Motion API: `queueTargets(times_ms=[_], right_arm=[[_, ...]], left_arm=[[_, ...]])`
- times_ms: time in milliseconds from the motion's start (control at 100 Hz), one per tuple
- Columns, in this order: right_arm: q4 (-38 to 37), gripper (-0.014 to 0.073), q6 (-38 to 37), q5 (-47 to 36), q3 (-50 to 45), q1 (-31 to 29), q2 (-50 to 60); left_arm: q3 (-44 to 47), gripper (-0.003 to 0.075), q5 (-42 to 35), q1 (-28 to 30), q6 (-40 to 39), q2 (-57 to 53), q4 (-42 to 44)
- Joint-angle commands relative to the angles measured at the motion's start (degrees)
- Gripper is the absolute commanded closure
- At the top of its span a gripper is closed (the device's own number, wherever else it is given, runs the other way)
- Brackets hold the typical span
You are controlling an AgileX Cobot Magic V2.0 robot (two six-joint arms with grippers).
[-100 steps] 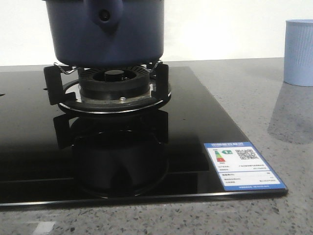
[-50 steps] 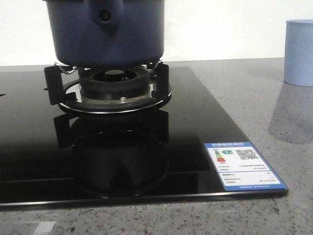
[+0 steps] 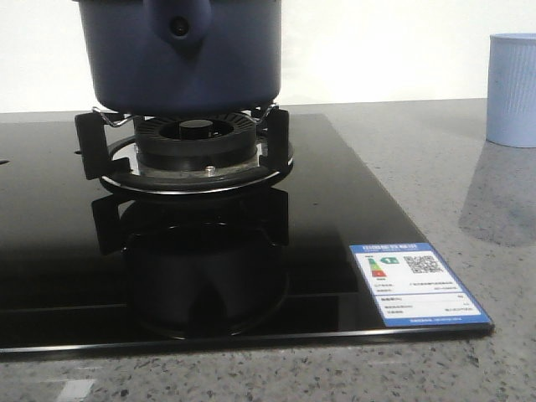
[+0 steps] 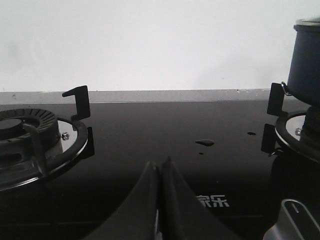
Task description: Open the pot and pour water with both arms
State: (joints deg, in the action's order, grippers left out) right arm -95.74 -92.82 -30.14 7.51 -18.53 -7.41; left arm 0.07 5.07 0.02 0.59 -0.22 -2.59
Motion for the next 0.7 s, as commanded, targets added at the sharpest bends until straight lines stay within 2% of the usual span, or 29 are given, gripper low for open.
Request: queueTargets(times_ms=[0, 690], right_arm=[[1.5, 0.065, 0.5, 0.8, 1.4, 0.0, -0.6], [1.5, 0.065, 0.5, 2.2, 1.4, 0.0, -0.6]], left_arm=[[0.5, 0.0741, -4.4, 0.1, -0.6, -1.7, -0.3], [0.5, 0.0741, -4.4, 0.1, -0.6, -1.7, -0.3]])
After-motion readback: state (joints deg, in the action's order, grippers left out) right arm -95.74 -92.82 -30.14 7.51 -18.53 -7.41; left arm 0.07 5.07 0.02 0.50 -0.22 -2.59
